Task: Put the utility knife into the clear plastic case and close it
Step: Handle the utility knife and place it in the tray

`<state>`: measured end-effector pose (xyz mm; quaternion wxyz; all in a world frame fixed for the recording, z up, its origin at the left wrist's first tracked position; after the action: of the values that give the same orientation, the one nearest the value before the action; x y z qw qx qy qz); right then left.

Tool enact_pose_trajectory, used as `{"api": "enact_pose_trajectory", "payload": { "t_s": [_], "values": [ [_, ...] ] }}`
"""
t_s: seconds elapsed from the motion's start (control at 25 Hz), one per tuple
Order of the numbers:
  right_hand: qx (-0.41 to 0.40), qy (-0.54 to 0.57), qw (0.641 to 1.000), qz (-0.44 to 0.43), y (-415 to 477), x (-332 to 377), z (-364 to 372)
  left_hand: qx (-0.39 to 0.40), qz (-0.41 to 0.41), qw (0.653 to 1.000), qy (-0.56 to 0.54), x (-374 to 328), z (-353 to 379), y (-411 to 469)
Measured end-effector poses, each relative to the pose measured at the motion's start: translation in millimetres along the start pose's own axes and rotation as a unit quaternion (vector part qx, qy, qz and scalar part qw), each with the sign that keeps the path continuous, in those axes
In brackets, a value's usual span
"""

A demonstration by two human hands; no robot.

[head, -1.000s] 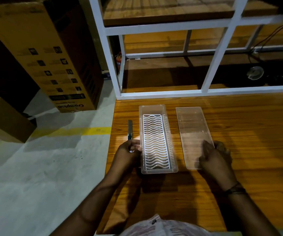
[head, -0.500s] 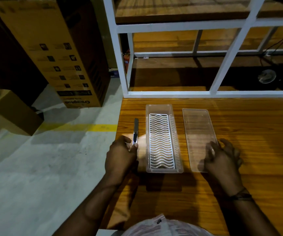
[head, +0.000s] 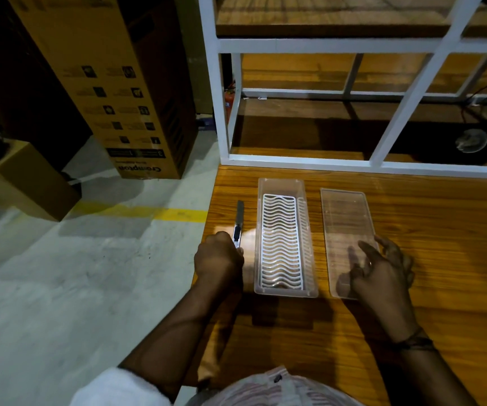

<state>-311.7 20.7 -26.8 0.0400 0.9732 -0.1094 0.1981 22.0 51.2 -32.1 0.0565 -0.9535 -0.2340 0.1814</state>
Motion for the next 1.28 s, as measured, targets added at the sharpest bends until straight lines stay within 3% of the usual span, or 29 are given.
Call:
{"api": "enact_pose_trajectory", "payload": {
  "t_s": [0.44, 0.64, 0.84, 0.96, 1.08, 1.2, 1.28],
  "values": [
    [0.012, 0.044, 0.999, 0.007, -3, 7, 5, 0.038, -0.045, 0.986, -0.157, 20, 11, 12],
    [0.019, 0.107, 0.994, 0.007, -3, 17, -2, 0.035, -0.035, 0.949, -0.312, 24, 4, 6],
    [-0.021, 0.181, 0.981, -0.064, -5, 64, -27, 0.0, -0.006, 0.894, -0.447, 13, -20, 3],
    [0.003, 0.276, 0.956, -0.096, -6, 102, -38, -0.007, 0.025, 0.866, -0.5, -4, -35, -4],
    [0.14, 0.411, 0.9, -0.052, -1, 136, -27, 0.015, 0.056, 0.84, -0.539, -25, -40, -13],
    [0.239, 0.495, 0.835, 0.001, -3, 162, -11, 0.028, 0.081, 0.837, -0.541, -42, -38, -21],
    [0.241, 0.505, 0.829, 0.008, 0, 169, -7, 0.035, 0.102, 0.837, -0.536, -47, -33, -25]
  ]
}}
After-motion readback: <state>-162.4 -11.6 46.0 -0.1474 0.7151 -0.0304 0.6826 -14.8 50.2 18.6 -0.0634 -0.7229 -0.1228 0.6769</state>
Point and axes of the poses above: each hand's wrist, its own y-axis towards the middle knuckle, its own z-axis out of the palm, x = y × z, the point moved 8 cm from there along y, towards the middle knuckle, and after that the axes turned 7 degrees about z, right-handed, at the moved point
